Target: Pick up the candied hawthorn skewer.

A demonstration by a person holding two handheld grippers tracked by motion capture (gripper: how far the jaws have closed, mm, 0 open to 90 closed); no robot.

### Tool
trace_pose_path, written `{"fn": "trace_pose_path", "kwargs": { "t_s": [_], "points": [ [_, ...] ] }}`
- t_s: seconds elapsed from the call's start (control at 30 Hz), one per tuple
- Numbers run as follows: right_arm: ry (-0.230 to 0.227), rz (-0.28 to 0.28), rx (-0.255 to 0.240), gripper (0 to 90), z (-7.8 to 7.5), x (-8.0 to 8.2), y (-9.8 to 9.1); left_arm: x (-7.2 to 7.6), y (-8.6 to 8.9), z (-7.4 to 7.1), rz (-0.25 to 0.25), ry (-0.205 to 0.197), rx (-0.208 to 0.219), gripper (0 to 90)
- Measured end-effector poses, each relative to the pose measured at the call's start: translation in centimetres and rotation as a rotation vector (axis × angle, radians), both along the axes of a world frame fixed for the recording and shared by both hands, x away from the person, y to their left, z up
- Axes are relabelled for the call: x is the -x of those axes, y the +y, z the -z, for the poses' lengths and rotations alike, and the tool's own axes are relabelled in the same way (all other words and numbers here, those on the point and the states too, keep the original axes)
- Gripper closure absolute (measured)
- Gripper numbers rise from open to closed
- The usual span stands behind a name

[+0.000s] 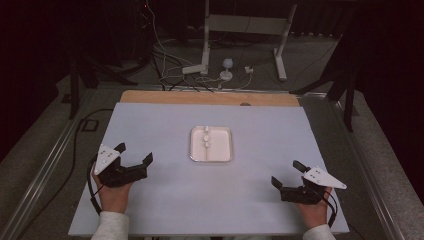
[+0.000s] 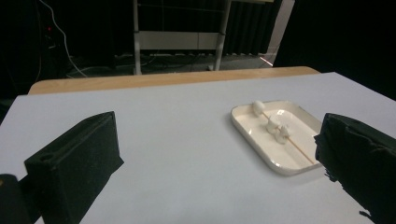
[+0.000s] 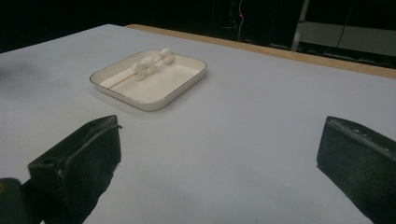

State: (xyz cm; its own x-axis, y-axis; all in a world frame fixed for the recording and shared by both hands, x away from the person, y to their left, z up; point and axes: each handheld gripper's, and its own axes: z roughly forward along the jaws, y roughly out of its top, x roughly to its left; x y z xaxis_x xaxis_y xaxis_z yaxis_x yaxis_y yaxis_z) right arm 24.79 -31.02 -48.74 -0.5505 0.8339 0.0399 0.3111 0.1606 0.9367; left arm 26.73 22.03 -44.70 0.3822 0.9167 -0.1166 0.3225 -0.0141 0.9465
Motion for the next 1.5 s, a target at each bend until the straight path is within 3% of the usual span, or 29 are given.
{"fn": "trace_pose_path", "kwargs": {
  "t_s": [0.4, 0.87, 1.27, 1.5],
  "points": [
    [0.002, 0.005, 0.002, 0.0, 0.0, 0.0, 0.0, -2.1, -2.8, -0.5, 0.056, 0.025, -0.030, 0.7],
    [0.006, 0.006, 0.001, 0.0, 0.1, -0.2, -0.1, -5.0, -5.5, -0.5, 0.106, 0.080, -0.018, 0.7],
    [0.005, 0.011, 0.002, 0.0, 0.1, -0.2, -0.2, -7.0, -8.4, 1.2, 0.129, 0.133, -0.023, 0.7],
    [0.005, 0.010, 0.004, 0.0, 0.2, -0.2, -0.2, -7.9, -9.2, 2.1, 0.128, 0.156, -0.017, 1.2]
  ]
}}
